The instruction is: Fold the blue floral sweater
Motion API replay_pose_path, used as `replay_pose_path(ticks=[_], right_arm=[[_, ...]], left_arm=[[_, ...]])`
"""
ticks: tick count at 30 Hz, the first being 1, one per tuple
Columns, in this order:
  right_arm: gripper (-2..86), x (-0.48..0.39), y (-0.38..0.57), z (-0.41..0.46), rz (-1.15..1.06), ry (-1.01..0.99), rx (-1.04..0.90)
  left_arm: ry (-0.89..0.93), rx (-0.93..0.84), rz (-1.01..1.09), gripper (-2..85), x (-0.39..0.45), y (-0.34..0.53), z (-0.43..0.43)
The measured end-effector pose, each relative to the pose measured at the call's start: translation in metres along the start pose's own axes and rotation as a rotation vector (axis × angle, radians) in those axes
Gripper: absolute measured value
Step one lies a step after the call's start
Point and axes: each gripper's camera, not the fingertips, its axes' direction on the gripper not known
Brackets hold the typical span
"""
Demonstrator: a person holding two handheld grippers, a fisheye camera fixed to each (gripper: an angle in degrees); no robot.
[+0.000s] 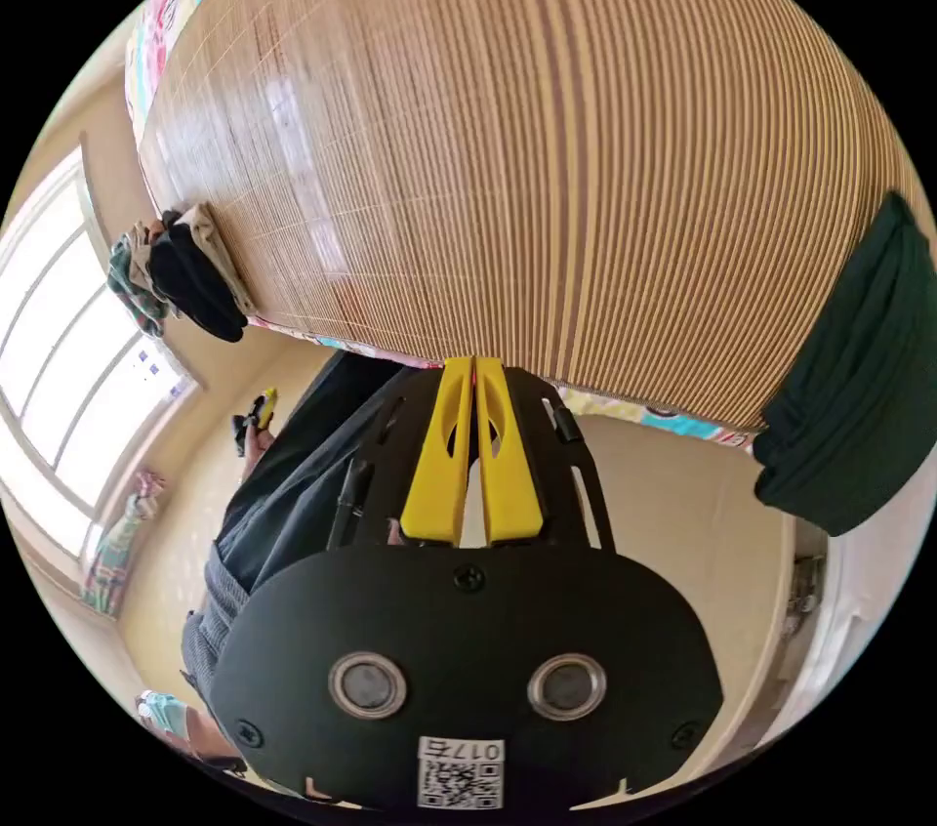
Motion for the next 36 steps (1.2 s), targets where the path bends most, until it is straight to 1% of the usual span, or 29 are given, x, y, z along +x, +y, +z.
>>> replay_pose_path(ticks=[2,3,5,6,7,8,9,10,11,12,13,15,17,19,21,22,23,24,26,27,28,29,30,31,32,33,34,35,36], right_arm=[[0.3,-0.048,-0.010,0.006,-0.056,0.024,0.021],[0.3,-0.077,-0.015,0.022,-0.082,0.003,0.029],[0.3,-0.114,-0.019,0.063,-0.101,-0.073,0.023],[0.3,-0.133,-0.021,0.100,-0.100,-0.158,-0.001],[0.3,-0.141,-0.020,0.120,-0.094,-0.221,-0.015],[0.3,-0.150,-0.018,0.161,-0.062,-0.385,-0.034],[0.3,-0.153,-0.009,0.202,-0.015,-0.573,-0.028],[0.2,-0.151,-0.006,0.220,0.015,-0.660,-0.042],[0.2,-0.137,-0.002,0.246,0.109,-0.848,-0.035],[0.2,-0.110,0.008,0.252,0.201,-1.026,0.056],[0.2,-0.094,0.016,0.249,0.242,-1.086,0.126],[0.1,-0.029,0.054,0.227,0.373,-1.222,0.394],[0.1,0.013,0.084,0.208,0.405,-1.278,0.532],[0.1,0.050,0.119,0.191,0.401,-1.306,0.638],[0.1,0.089,0.177,0.179,0.425,-1.261,0.744],[0.1,0.096,0.193,0.178,0.447,-1.237,0.769],[0.2,0.110,0.227,0.184,0.510,-1.194,0.816],[0.2,0.119,0.260,0.198,0.590,-1.179,0.851],[0.3,0.125,0.304,0.233,0.719,-1.223,0.894],[0.4,0.121,0.330,0.264,0.808,-1.287,0.921],[0.4,0.116,0.342,0.282,0.858,-1.328,0.936],[0.4,0.101,0.363,0.318,0.954,-1.417,0.969],[0.4,0.080,0.379,0.353,1.046,-1.514,1.008],[0.4,0.068,0.385,0.371,1.090,-1.566,1.031],[0.4,0.042,0.395,0.404,1.175,-1.676,1.092],[0.4,0.013,0.403,0.437,1.265,-1.808,1.192],[0.4,-0.003,0.405,0.452,1.320,-1.882,1.252],[0.4,-0.039,0.406,0.478,1.456,-2.048,1.392],[0.4,-0.077,0.401,0.495,1.611,-2.192,1.572]], left_arm=[[-0.135,-0.124,0.054,-1.0,0.023,0.005,0.024],[-0.171,-0.158,0.071,-1.0,0.027,0.007,0.031],[-0.297,-0.346,0.196,-1.0,0.051,0.007,0.050],[-0.336,-0.361,0.230,-1.0,0.058,0.008,0.048],[-0.418,-0.339,0.282,-1.0,0.073,0.012,0.035],[-0.459,-0.291,0.304,-1.0,0.085,0.017,0.018],[-0.458,-0.269,0.309,-1.0,0.090,0.019,0.009],[-0.422,-0.228,0.318,-1.0,0.098,0.024,-0.009],[-0.362,-0.188,0.334,-1.0,0.106,0.028,-0.027],[-0.333,-0.174,0.344,-1.0,0.110,0.030,-0.035],[-0.303,-0.159,0.374,-0.9,0.122,0.030,-0.049],[-0.341,-0.128,0.456,-0.9,0.148,0.031,-0.070],[-0.402,-0.053,0.625,-0.8,0.198,0.039,-0.106],[-0.444,0.021,0.709,-0.7,0.237,0.039,-0.139],[-0.465,0.140,0.752,-0.3,0.276,0.034,-0.184],[-0.448,0.234,0.760,0.2,0.302,0.027,-0.218],[-0.423,0.331,0.751,1.0,0.326,0.018,-0.253],[-0.412,0.380,0.745,2.0,0.338,0.014,-0.269],[-0.410,0.570,0.663,6.6,0.381,-0.005,-0.334],[-0.406,0.608,0.652,7.9,0.391,-0.009,-0.347],[-0.408,0.658,0.645,12.2,0.410,-0.017,-0.367],[-0.435,0.672,0.662,15.1,0.430,-0.025,-0.379],[-0.459,0.672,0.672,15.8,0.439,-0.030,-0.382],[-0.518,0.652,0.688,16.6,0.454,-0.041,-0.380],[-0.584,0.584,0.699,16.8,0.463,-0.056,-0.367],[-0.622,0.529,0.697,17.0,0.465,-0.066,-0.355],[-0.711,0.408,0.669,17.2,0.462,-0.087,-0.326],[-0.774,0.420,0.647,17.6,0.459,-0.087,-0.310],[-0.789,0.453,0.638,17.8,0.459,-0.082,-0.307]])
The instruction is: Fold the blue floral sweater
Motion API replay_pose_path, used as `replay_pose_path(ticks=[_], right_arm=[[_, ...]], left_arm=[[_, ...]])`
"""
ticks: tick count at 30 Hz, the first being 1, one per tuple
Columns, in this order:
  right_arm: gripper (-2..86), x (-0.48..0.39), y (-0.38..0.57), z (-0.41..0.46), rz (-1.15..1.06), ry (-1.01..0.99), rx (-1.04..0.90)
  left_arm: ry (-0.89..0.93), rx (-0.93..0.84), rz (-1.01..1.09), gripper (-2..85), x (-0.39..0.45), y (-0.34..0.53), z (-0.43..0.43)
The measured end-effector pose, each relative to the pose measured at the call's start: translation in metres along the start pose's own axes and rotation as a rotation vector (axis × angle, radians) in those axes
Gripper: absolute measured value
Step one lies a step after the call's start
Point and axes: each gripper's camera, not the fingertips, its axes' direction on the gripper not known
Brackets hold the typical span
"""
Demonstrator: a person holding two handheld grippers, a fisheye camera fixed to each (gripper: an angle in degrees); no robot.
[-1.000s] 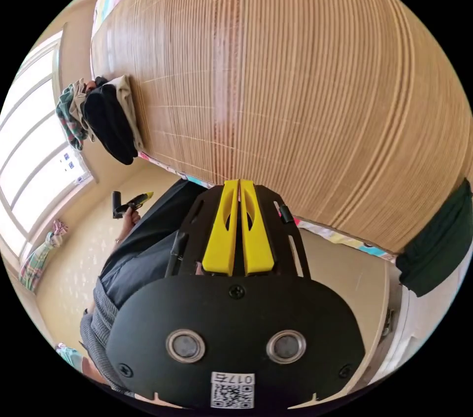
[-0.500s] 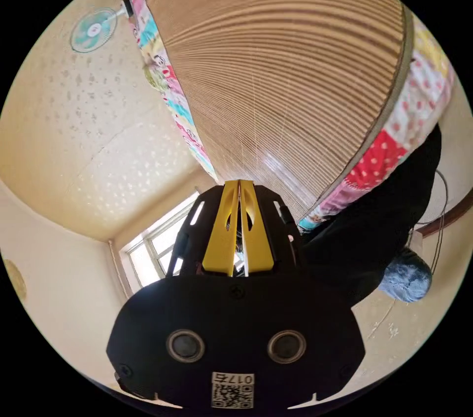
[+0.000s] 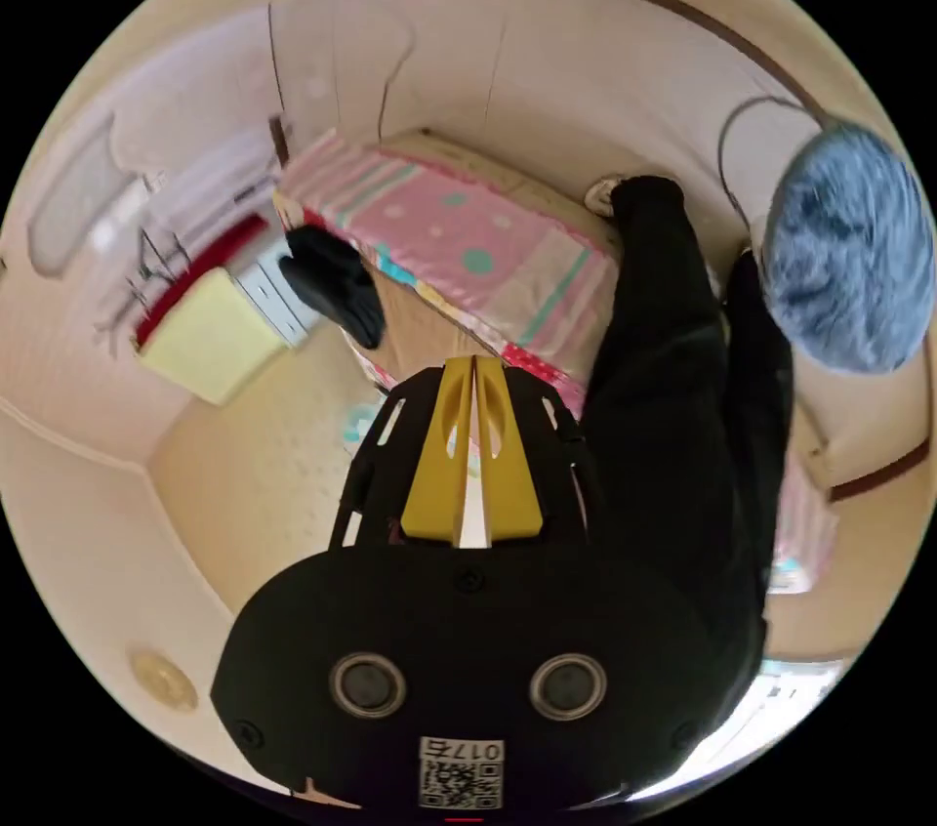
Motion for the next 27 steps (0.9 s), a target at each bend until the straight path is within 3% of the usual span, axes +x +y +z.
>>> replay_pose_path(ticks=[2,4,7,9,13,18,20,22,27], right_arm=[[0.3,0.038,0.030,-0.012,0.102,-0.255,0.207],[0.3,0.059,0.049,0.003,0.146,-0.370,0.262],[0.2,0.053,0.051,0.062,0.079,-0.318,0.082],[0.2,0.021,0.055,0.123,-0.125,-0.259,-0.159],[0.3,-0.029,0.086,0.213,-0.408,-0.098,-0.501],[0.3,-0.034,0.158,0.324,-0.749,0.305,-0.746],[0.3,-0.005,0.179,0.357,-0.766,0.345,-0.840],[0.3,0.032,0.195,0.385,-0.723,0.307,-0.937],[0.3,0.125,0.218,0.433,-0.541,0.093,-0.982]], left_arm=[[-0.024,0.095,-0.099,17.2,0.003,0.016,-0.008],[-0.003,0.120,-0.125,16.6,0.001,0.023,-0.015],[0.087,0.098,-0.100,14.2,-0.023,0.024,-0.033],[0.206,0.070,-0.066,11.3,-0.056,0.022,-0.047],[0.629,0.049,-0.147,5.2,-0.148,0.055,-0.075],[1.109,0.271,-0.123,4.9,-0.175,0.183,-0.099],[1.420,0.483,-0.129,4.7,-0.171,0.267,-0.104],[1.564,0.613,-0.116,4.6,-0.159,0.320,-0.110],[1.577,0.839,0.120,4.2,-0.162,0.366,-0.184]])
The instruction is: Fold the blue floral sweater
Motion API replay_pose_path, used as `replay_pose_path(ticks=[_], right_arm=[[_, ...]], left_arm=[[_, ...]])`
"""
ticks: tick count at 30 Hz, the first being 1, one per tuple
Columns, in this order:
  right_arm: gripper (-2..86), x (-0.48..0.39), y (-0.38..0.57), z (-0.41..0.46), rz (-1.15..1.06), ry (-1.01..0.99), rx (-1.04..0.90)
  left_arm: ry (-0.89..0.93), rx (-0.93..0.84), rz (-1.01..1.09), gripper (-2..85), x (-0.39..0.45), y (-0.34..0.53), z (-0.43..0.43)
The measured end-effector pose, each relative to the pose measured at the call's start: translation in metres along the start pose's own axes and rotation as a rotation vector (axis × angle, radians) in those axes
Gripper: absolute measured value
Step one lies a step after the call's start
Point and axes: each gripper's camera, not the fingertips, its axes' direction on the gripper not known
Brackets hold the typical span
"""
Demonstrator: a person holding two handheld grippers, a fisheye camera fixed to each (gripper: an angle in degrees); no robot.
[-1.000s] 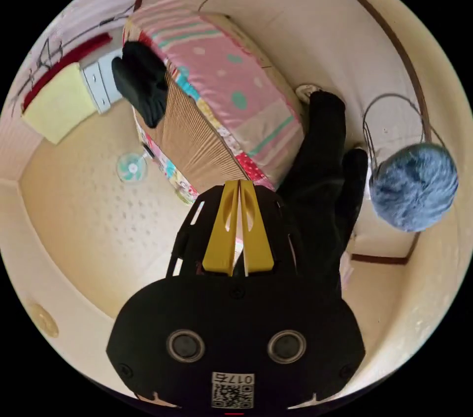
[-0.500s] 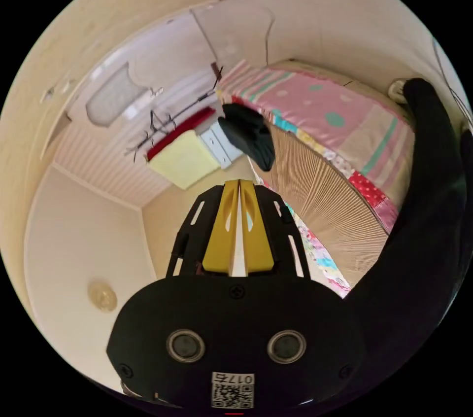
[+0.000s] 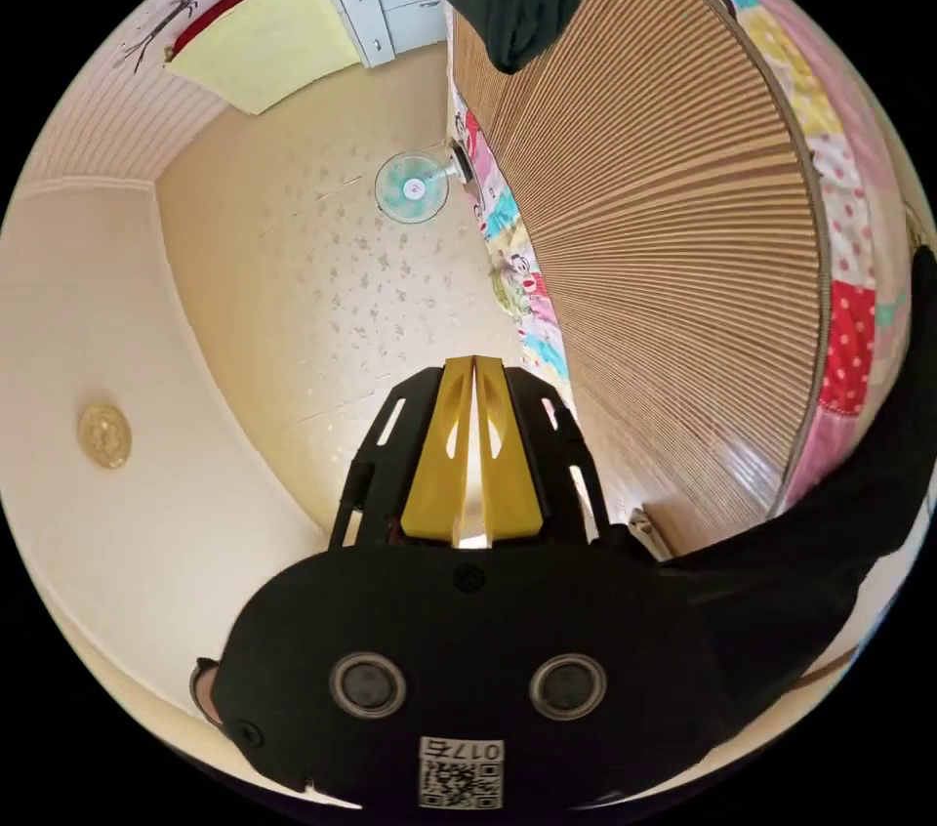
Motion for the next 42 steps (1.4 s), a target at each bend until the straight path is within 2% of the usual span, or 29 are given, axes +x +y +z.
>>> replay_pose_path(ticks=[3,5,6,9,10,11,12,13,14,15,17,19,21,22,25,26,27,28,31,32,34,35,36,37,42], right_arm=[[0.3,0.015,-0.002,0.035,-0.048,-0.154,0.041],[0.3,0.016,-0.010,0.058,-0.081,-0.242,0.001],[0.3,0.012,-0.017,0.074,-0.105,-0.269,-0.056],[0.4,-0.008,-0.030,0.118,-0.176,-0.186,-0.269],[0.5,-0.014,-0.031,0.128,-0.194,-0.150,-0.326],[0.6,-0.024,-0.028,0.151,-0.237,-0.061,-0.454],[0.9,-0.032,-0.019,0.178,-0.274,0.042,-0.608],[1.0,-0.034,-0.011,0.193,-0.284,0.100,-0.704],[1.4,-0.035,0.009,0.223,-0.306,0.226,-0.892],[1.8,-0.034,0.035,0.250,-0.353,0.365,-1.061],[3.1,-0.029,0.078,0.286,-0.477,0.561,-1.241],[6.7,-0.020,0.121,0.319,-0.595,0.686,-1.360],[15.5,-0.013,0.174,0.360,-0.712,0.641,-1.479],[16.6,-0.013,0.188,0.368,-0.747,0.598,-1.495],[20.8,-0.023,0.260,0.398,-0.922,0.295,-1.524],[23.0,-0.023,0.287,0.403,-0.925,0.113,-1.535],[23.8,-0.016,0.314,0.409,-0.874,-0.061,-1.584],[24.1,-0.009,0.328,0.413,-0.836,-0.111,-1.615],[23.5,0.049,0.396,0.434,-0.670,-0.128,-1.826],[21.5,0.065,0.413,0.436,-0.604,-0.202,-1.873],[14.8,0.075,0.421,0.435,-0.588,-0.254,-1.841],[8.0,0.076,0.417,0.434,-0.594,-0.298,-1.803],[5.7,0.073,0.413,0.435,-0.616,-0.286,-1.773],[4.5,0.069,0.413,0.436,-0.647,-0.274,-1.769],[1.5,0.000,0.462,0.427,-1.260,-0.034,-1.727]], left_arm=[[-0.064,-0.196,0.271,3.4,0.086,-0.044,0.011],[0.019,-0.289,0.483,2.4,0.148,-0.056,0.026],[0.057,-0.299,0.525,2.1,0.160,-0.057,0.030],[0.349,-0.265,0.721,1.2,0.199,-0.051,0.036],[0.531,-0.229,0.772,1.1,0.201,-0.047,0.036],[0.711,-0.182,0.795,1.0,0.195,-0.044,0.037],[0.794,-0.149,0.797,1.0,0.189,-0.043,0.038],[0.957,-0.070,0.780,1.0,0.172,-0.038,0.043],[1.117,0.004,0.725,0.9,0.147,-0.032,0.056],[1.205,0.033,0.685,0.9,0.133,-0.028,0.067],[1.511,0.124,0.467,0.9,0.075,0.005,0.133],[1.649,0.140,0.254,0.9,0.043,0.043,0.196],[1.741,0.129,0.046,1.0,0.024,0.088,0.257],[1.780,0.099,-0.054,1.0,0.019,0.116,0.288],[1.852,0.034,-0.281,1.0,0.006,0.172,0.342],[1.883,0.033,-0.346,1.0,-0.001,0.191,0.354],[1.891,0.035,-0.368,1.0,-0.004,0.199,0.357],[1.898,0.029,-0.403,1.0,-0.010,0.214,0.363],[1.884,0.015,-0.403,1.0,-0.027,0.237,0.365],[1.875,0.035,-0.368,1.1,-0.035,0.241,0.358],[1.819,0.050,-0.288,1.2,-0.048,0.240,0.341],[1.733,0.049,-0.238,1.2,-0.058,0.239,0.326],[1.671,0.044,-0.216,1.3,-0.064,0.238,0.319],[1.533,0.013,-0.182,1.4,-0.076,0.237,0.305],[1.043,-0.198,-0.049,2.1,-0.102,0.224,0.267]])
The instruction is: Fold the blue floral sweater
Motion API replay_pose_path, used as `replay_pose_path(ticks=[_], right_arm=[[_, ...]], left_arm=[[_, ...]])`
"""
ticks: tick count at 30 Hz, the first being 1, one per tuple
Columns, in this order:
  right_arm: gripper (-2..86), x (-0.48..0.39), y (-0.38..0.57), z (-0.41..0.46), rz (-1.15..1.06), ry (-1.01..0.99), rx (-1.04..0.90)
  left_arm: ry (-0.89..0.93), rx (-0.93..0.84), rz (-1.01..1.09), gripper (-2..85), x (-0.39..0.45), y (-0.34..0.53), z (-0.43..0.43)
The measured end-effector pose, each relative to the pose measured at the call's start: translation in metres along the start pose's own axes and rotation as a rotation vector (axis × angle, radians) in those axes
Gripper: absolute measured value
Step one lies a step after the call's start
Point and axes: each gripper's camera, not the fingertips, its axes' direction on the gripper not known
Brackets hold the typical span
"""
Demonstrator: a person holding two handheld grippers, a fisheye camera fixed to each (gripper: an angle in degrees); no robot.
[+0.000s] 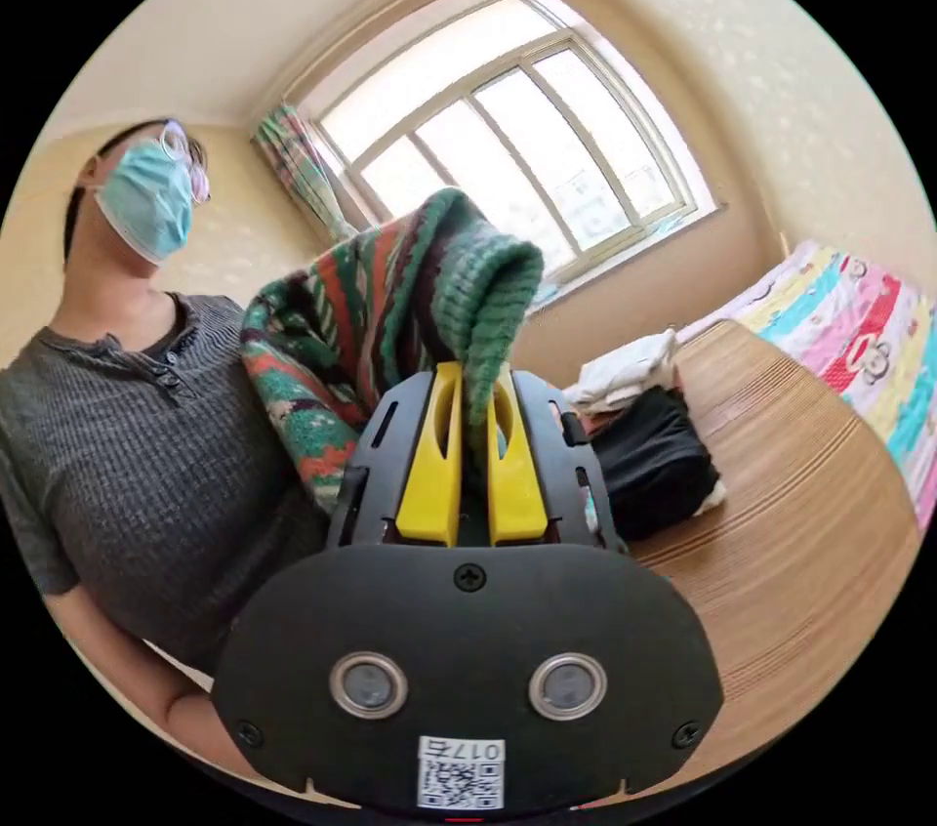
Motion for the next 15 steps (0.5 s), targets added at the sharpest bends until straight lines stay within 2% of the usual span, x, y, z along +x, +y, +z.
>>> replay_pose_path(ticks=[2,3,5,6,8,10,13,15], right_arm=[[1.3,-0.015,-0.017,-0.005,-0.009,0.124,-0.005],[1.4,-0.023,-0.027,-0.007,-0.010,0.245,-0.019],[1.6,-0.029,-0.040,-0.004,0.000,0.463,-0.073],[1.9,-0.031,-0.045,-0.003,0.020,0.565,-0.086],[2.3,-0.036,-0.050,-0.003,0.034,0.712,-0.083],[2.7,-0.042,-0.054,-0.003,0.057,0.883,-0.064],[3.1,-0.053,-0.060,-0.014,0.083,1.061,0.025],[3.4,-0.068,-0.063,-0.014,0.048,1.197,0.059]], left_arm=[[-0.309,-0.110,0.018,2.8,0.015,-0.003,-0.001],[-0.368,-0.147,0.014,3.0,0.015,-0.004,0.003],[-0.554,-0.371,-0.032,3.1,-0.007,0.001,0.035],[-0.583,-0.433,-0.054,3.0,-0.018,0.004,0.046],[-0.722,-0.676,-0.125,2.3,-0.074,0.031,0.090],[-0.880,-0.811,-0.155,1.9,-0.125,0.063,0.116],[-0.985,-0.881,-0.232,1.6,-0.212,0.115,0.129],[-0.997,-0.850,-0.278,1.2,-0.259,0.139,0.127]])
